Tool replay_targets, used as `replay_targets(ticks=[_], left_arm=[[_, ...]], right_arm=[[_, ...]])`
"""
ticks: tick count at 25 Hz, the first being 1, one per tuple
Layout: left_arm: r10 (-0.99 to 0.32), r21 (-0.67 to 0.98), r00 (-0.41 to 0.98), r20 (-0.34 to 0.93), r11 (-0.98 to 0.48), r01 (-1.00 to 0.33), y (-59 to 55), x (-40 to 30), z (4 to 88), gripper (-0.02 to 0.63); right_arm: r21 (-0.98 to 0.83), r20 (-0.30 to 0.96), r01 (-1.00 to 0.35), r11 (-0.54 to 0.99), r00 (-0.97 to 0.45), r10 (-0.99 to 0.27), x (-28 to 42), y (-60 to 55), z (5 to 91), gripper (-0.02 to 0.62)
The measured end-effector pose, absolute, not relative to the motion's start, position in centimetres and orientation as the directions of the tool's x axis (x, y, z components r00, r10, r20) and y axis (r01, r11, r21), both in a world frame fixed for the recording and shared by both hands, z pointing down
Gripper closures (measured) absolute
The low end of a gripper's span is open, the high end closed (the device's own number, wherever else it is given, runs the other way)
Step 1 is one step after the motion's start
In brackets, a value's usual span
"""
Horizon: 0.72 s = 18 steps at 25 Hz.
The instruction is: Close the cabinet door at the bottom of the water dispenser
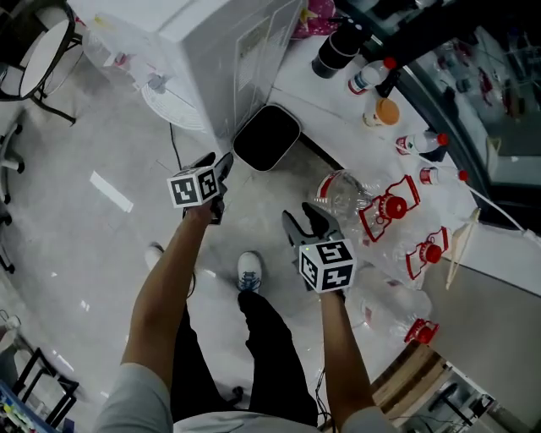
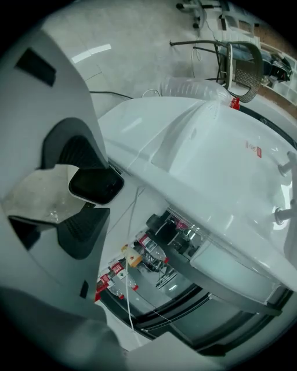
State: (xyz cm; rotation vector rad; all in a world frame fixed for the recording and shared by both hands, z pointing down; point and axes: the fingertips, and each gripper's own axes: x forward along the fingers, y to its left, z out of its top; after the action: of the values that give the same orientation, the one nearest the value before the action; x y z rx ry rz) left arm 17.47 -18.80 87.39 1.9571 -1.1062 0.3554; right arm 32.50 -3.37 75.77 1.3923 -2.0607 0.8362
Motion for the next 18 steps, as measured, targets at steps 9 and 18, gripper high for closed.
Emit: replay_targets(ticks=[9,18], left_arm=[[-0.585,0.330,0.494,0.643,-0.371,-0.868,-15.6,10.0,77.7,0.550],[-0.754,0.106,0.346,0.558,-0.349,-0.931,-12.9,1.1,57.8,0.583]], right_arm=[[-0.234,0.602,-0.899,0.370,-0.433,-0.671,29.9,-7.1,64.3,0.429],[0.102,0.577,-0.865,0.491,-0.351,-0.738,26.6,-8.7,49.8,0.566]])
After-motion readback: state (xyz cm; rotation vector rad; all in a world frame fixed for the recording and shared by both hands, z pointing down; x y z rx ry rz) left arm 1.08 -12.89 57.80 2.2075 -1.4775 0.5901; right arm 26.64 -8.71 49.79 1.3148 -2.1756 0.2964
